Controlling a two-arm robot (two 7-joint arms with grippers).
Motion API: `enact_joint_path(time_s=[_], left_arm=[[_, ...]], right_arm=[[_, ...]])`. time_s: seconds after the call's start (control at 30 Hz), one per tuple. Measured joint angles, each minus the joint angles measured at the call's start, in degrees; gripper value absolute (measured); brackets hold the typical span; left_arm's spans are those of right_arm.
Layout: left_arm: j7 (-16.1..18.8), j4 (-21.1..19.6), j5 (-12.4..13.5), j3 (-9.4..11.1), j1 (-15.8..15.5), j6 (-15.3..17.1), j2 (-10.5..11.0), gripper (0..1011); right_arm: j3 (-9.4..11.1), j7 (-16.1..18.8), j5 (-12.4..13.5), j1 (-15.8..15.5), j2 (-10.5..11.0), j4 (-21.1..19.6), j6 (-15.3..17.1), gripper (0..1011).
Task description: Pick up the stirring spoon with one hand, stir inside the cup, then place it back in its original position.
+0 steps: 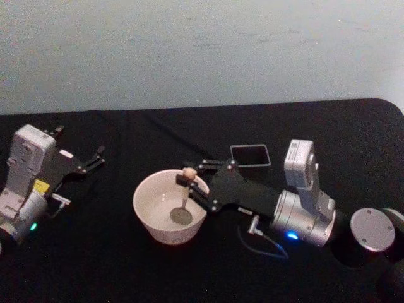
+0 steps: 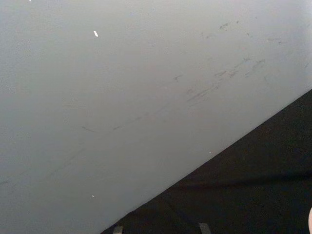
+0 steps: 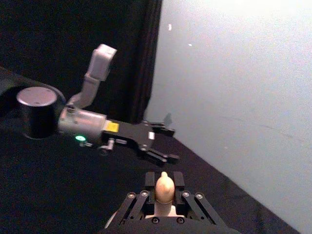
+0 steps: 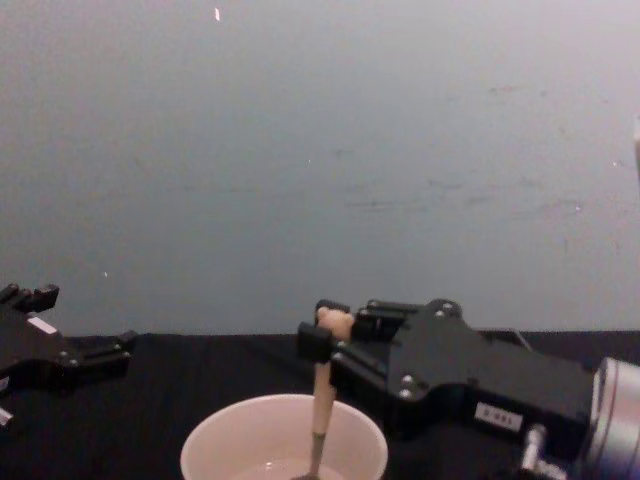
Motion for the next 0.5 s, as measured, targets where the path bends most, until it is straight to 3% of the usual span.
enact_joint_path(time_s=[0.23, 0.5], left_arm=[[0.0, 0.0, 0.0, 0.0, 0.0, 0.0, 0.0, 1001], [0.0, 0.0, 0.0, 0.0, 0.0, 0.0, 0.0, 1001]], right_arm=[[-1.4, 0.32, 0.33, -0.33, -0.58, -0.62, 0.27, 214], [-1.91, -1.82, -0.65, 1.98, -3.58, 2.6, -0.25, 214]])
